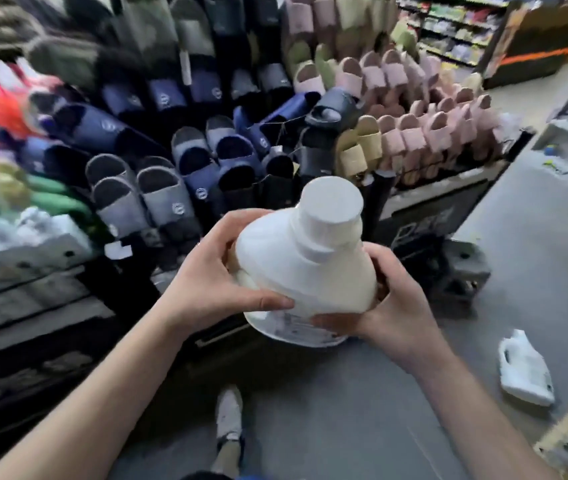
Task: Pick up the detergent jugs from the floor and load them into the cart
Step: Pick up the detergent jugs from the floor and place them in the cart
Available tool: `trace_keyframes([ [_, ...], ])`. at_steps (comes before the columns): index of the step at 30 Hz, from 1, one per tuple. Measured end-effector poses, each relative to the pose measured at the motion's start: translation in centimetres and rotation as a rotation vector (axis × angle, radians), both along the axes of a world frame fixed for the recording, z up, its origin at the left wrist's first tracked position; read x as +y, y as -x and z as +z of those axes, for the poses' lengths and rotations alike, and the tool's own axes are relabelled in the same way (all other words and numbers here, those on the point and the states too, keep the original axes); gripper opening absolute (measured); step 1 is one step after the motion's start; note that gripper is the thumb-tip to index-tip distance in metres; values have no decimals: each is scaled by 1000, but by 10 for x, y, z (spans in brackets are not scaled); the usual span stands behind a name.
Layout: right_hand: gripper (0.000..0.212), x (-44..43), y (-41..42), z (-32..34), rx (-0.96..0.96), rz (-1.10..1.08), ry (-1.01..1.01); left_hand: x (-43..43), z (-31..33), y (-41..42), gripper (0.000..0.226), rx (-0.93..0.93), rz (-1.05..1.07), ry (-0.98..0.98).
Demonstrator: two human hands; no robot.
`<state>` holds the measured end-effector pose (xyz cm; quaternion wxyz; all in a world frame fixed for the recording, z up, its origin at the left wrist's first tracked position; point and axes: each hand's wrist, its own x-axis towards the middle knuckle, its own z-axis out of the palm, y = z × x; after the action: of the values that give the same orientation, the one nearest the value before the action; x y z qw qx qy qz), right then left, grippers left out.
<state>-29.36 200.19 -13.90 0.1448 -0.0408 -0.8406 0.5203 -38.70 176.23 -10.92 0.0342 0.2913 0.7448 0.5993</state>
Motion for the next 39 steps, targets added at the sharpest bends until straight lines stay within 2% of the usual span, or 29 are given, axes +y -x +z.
trace_keyframes([
  [10, 95, -161, 25, 10, -32, 480, -31, -180, 2, -91, 91, -18, 459, -25],
  [17, 87, -321, 19, 6, -36, 739, -56, -327, -14, -159, 92, -50, 725, -79],
  [28, 95, -591, -3, -20, -180, 952, 2, -566, -28, -239, 92, -83, 968, 13],
  [39, 90, -761, 28, -34, -257, 1161, -45, -704, -42, -246, 96, -206, 1203, 54],
])
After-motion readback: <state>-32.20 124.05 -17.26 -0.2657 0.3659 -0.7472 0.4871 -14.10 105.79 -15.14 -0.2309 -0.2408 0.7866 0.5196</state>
